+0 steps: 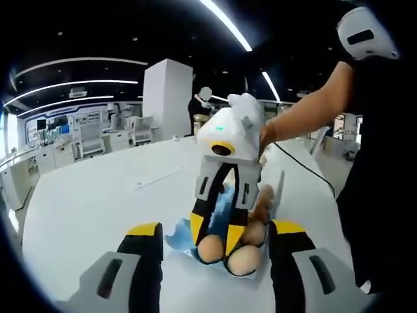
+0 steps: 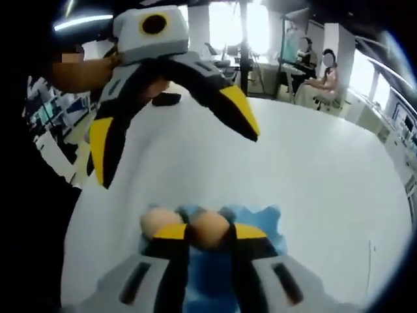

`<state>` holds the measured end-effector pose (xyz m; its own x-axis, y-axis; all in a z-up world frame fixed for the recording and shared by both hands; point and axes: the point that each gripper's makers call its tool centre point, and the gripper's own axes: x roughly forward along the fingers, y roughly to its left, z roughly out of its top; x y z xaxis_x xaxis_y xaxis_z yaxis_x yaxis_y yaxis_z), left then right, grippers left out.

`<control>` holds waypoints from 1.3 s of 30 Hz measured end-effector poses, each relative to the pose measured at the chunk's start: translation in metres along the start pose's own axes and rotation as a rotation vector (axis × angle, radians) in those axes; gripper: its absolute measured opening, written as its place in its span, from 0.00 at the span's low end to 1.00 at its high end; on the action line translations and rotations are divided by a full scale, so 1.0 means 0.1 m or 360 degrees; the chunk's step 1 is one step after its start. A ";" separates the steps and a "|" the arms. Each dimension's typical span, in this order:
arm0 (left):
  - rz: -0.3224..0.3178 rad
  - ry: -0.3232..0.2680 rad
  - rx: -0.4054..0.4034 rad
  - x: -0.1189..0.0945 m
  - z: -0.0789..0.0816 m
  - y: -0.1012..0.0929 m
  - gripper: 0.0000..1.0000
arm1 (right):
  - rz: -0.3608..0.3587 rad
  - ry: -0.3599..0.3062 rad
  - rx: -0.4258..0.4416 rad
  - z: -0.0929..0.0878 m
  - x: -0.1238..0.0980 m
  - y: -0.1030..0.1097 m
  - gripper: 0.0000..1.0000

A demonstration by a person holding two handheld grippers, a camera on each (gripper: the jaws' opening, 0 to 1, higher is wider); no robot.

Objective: Place the egg into an empty slot of the egg tray after lifting it from the table, then release the egg inside the slot.

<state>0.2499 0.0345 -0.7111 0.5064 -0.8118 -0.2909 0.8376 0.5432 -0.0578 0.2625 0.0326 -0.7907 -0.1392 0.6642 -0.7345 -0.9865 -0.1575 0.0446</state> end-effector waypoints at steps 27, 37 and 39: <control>-0.0045 0.0015 0.0028 0.10 0.03 -0.11 0.64 | -0.0287 -0.0121 0.0270 -0.56 -0.85 -0.02 0.23; -0.0053 0.0005 0.0030 0.11 0.04 -0.11 0.63 | -0.0367 -0.0118 0.0380 -0.79 -1.05 -0.04 0.24; -0.0055 0.0004 0.0031 0.11 0.04 -0.11 0.63 | -0.0373 -0.0106 0.0392 -0.84 -1.07 -0.03 0.24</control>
<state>0.2475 0.0185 -0.7099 0.4765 -0.8294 -0.2916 0.8584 0.5105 -0.0493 0.2875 -0.0993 -0.7694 0.0964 0.7087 -0.6989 -0.9823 0.1811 0.0481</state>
